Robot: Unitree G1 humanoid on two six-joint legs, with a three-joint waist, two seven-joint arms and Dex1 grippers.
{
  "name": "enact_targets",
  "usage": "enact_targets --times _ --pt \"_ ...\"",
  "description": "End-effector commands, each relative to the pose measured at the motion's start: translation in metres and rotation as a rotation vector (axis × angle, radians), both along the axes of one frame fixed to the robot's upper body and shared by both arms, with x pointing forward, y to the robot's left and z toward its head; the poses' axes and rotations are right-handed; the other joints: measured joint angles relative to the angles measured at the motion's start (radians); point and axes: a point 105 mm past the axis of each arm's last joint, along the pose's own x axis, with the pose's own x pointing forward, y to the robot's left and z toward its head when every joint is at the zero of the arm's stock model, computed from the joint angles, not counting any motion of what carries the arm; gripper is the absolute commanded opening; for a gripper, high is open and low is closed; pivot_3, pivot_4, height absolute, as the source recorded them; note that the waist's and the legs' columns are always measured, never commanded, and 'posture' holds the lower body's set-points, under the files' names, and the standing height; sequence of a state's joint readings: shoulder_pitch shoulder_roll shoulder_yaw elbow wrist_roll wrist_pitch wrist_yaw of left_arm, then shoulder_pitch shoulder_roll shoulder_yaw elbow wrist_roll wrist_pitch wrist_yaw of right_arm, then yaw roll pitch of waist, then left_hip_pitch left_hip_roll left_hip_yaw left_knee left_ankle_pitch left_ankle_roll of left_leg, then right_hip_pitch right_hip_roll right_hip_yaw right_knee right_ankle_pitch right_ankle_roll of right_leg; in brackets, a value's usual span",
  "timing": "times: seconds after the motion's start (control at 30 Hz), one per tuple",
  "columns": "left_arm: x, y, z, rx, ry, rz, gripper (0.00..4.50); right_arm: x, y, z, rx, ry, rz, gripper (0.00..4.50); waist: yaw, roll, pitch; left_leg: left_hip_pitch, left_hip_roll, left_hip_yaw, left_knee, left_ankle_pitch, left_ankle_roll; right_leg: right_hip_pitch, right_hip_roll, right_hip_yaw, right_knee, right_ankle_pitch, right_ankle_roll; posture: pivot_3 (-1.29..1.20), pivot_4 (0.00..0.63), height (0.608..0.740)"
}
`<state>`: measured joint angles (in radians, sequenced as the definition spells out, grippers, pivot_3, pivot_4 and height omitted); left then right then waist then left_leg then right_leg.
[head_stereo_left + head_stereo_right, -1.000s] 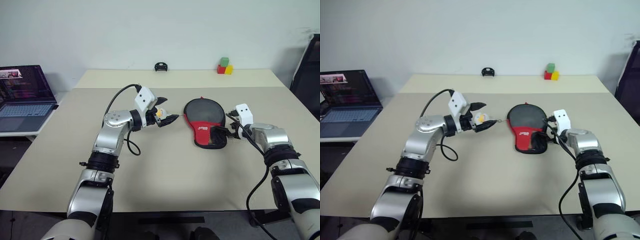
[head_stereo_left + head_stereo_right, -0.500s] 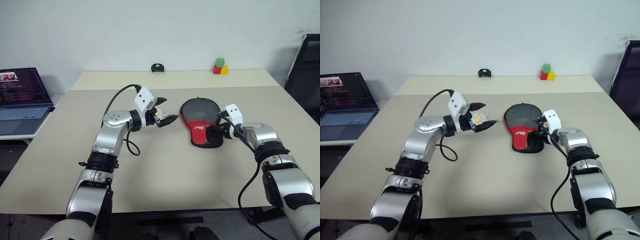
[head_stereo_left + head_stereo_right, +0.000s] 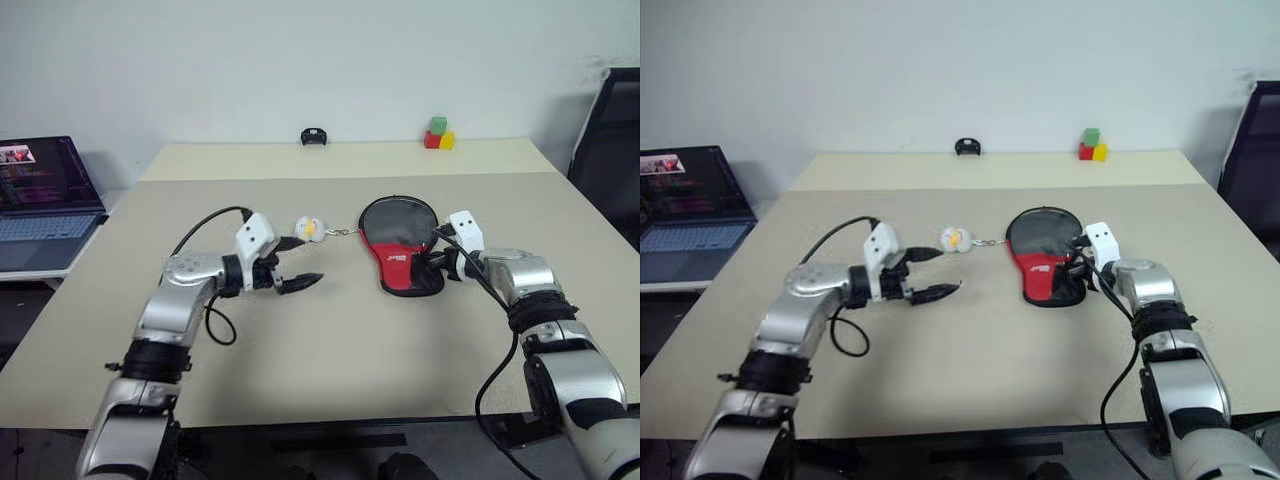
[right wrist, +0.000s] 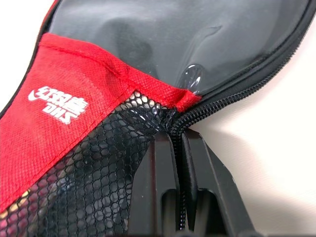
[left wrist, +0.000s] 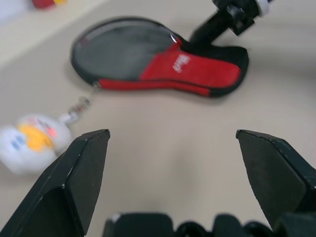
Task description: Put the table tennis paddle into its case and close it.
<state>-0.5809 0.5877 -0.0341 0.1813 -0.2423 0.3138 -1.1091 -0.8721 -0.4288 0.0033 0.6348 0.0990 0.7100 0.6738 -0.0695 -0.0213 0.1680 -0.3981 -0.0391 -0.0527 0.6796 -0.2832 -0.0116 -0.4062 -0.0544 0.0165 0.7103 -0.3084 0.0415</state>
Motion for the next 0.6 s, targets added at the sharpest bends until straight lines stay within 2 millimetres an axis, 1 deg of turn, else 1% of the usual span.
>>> enact_targets --times 0.03,0.17,0.33,0.47,0.6 --pt "-0.013 -0.001 0.017 -0.005 -0.038 -0.052 4.5 -0.019 0.025 0.001 0.054 0.035 0.093 0.02 0.001 0.0 0.0 0.0 0.0 0.0 0.0 0.0 0.0 0.0 0.0 0.0 -0.001 0.0 0.0 0.0 0.15 0.74" --pt "-0.022 0.004 0.014 0.005 -0.005 -0.059 4.5 -0.037 0.043 0.008 0.081 0.03 0.143 0.02 0.0 0.0 0.0 0.0 0.0 0.0 0.0 0.0 0.001 0.0 0.0 0.0 -0.001 0.0 0.0 0.0 0.15 0.74" --pt "-0.043 0.0 0.011 -0.01 0.045 -0.121 4.5 -0.061 0.06 0.008 0.105 0.046 0.19 0.02 0.002 0.0 0.0 0.0 0.0 0.0 0.0 -0.001 0.001 0.0 0.0 0.001 -0.001 0.0 0.0 0.0 0.15 0.74" --pt "-0.058 -0.004 0.005 -0.011 0.09 -0.157 4.5 -0.08 0.067 0.002 0.113 0.071 0.212 0.02 0.008 0.0 0.0 0.0 0.0 0.0 0.0 -0.001 0.001 0.0 0.0 0.001 -0.001 0.0 0.0 0.0 0.15 0.74" --pt "-0.069 -0.005 -0.001 0.003 0.126 -0.181 4.5 -0.1 0.067 -0.004 0.122 0.107 0.218 0.02 0.015 0.0 0.0 0.0 0.0 -0.001 -0.001 -0.001 0.001 0.0 0.0 0.0 -0.001 0.0 0.0 0.0 0.15 0.74"
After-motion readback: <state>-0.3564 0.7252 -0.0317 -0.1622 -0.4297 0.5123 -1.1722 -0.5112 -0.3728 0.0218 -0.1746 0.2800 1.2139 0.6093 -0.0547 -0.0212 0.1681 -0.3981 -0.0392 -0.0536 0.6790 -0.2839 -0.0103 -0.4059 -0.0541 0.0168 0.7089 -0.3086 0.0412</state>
